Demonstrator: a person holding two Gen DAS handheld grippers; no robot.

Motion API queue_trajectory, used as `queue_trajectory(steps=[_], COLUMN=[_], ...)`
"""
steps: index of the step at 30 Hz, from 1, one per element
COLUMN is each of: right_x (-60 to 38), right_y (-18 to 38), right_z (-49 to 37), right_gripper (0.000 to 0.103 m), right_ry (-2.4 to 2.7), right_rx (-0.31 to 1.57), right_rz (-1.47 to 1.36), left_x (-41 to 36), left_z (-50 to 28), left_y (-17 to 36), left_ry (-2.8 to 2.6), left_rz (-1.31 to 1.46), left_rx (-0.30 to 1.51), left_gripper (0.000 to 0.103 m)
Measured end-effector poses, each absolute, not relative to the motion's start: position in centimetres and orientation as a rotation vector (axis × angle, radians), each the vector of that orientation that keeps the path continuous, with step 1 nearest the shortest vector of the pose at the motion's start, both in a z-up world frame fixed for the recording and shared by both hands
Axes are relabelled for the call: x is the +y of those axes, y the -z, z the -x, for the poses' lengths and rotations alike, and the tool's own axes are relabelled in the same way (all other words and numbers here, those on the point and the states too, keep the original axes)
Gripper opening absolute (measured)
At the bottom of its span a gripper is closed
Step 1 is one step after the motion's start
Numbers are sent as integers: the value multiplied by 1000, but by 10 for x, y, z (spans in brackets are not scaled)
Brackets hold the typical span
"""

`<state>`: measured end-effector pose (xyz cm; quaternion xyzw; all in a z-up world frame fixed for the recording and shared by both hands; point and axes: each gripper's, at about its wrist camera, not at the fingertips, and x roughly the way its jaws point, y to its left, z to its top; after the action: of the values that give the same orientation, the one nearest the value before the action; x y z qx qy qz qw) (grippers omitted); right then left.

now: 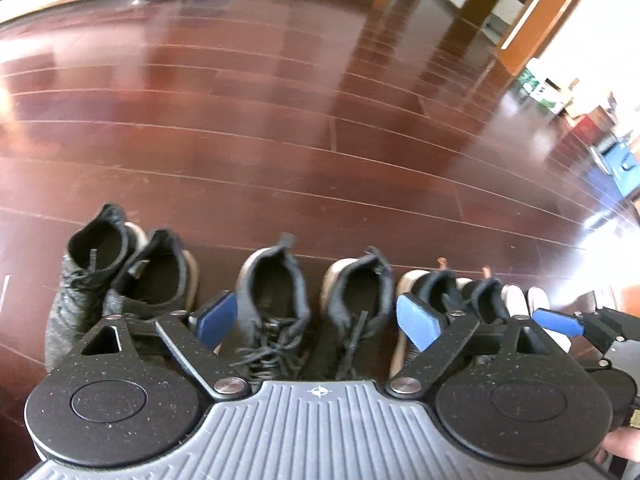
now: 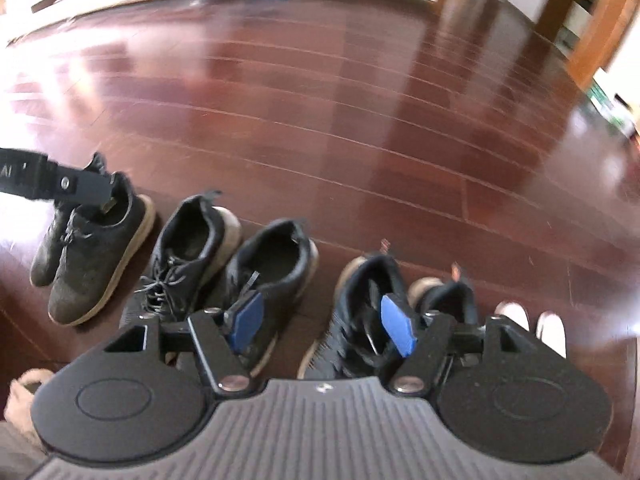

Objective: Organize scattered shoes
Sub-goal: 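Move the right tool back along the shoe row to the white slippers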

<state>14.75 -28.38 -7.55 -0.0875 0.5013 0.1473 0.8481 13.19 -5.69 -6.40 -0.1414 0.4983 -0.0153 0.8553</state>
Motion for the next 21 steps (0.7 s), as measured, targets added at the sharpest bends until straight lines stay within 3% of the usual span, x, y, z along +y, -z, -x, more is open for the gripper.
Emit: queue_trajectory(steps=[2, 7, 21], right_x=[-302, -329, -386], right_y=[71, 69, 74], right_z=[-134, -107, -57], right_gripper=[78, 87, 97], right_ry=[-246, -161, 77], right_rx=[1060, 1068, 1200], right_rz=[132, 63, -137], left_x=[-67, -95, -135], left_z=[-129, -118, -90], left_y=[64, 72, 87], left_ry=[52, 102, 150], left_rz=[281, 207, 192], left_rx=[1052, 1094, 1183], left_gripper=[103, 103, 103])
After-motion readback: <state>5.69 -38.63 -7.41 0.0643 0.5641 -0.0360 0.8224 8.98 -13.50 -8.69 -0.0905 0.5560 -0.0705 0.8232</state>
